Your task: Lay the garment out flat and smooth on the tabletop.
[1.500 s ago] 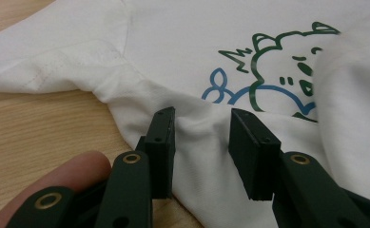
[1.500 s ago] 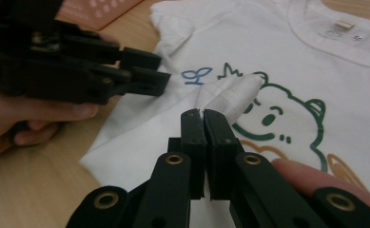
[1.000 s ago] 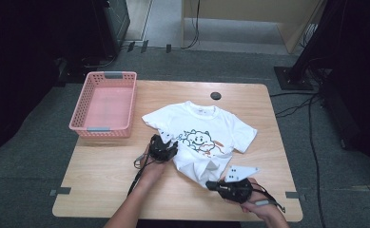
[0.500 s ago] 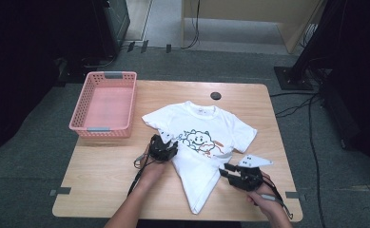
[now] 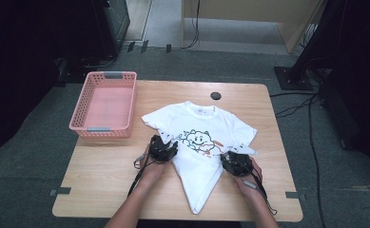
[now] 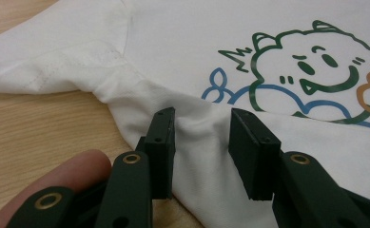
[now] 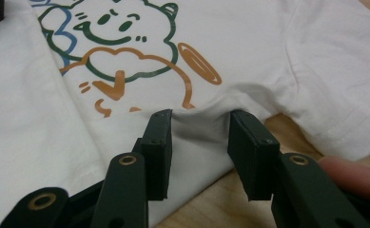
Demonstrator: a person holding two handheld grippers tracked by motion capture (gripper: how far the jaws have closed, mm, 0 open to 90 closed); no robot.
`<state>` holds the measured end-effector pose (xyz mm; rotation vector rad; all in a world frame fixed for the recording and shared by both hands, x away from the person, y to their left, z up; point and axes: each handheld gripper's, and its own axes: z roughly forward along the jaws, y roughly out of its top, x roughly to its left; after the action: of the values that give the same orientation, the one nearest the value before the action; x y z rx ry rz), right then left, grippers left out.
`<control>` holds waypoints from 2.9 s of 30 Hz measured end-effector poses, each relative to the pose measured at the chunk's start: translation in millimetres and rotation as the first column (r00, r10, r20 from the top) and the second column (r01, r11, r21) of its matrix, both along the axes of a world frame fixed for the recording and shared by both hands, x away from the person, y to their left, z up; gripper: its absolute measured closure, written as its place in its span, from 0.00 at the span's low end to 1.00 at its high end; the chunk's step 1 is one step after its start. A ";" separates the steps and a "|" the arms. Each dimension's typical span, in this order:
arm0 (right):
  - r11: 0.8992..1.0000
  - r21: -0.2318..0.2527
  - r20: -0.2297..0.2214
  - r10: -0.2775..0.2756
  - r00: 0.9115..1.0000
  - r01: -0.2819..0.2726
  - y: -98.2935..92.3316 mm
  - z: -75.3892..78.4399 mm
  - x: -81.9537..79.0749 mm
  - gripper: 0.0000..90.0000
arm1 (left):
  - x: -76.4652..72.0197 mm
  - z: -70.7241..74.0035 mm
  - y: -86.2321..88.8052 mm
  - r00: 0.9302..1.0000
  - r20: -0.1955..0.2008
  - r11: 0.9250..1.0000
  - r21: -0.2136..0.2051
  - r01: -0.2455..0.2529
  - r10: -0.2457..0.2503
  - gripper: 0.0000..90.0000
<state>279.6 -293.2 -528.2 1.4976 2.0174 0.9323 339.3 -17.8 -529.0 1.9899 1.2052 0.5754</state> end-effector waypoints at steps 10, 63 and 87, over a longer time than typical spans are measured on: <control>1.000 0.010 0.048 0.019 0.999 -0.020 -3.8 -5.1 19.1 0.68 | -16.4 8.1 -6.2 0.996 0.075 0.998 -0.050 0.049 -0.045 0.61; 0.999 -0.013 0.058 -0.038 0.998 0.039 -1.3 -5.0 39.7 0.68 | -79.6 2.8 87.1 0.951 -0.100 0.946 -0.178 0.271 -0.291 1.00; 0.997 -0.013 0.056 -0.074 0.996 0.075 -1.0 -4.8 52.6 0.68 | -66.5 23.3 58.2 0.948 -0.082 0.936 -0.209 0.285 -0.307 0.72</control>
<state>332.2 -294.1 -532.9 1.5112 1.9123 0.9170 272.8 40.4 -505.7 2.0048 0.9587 0.1871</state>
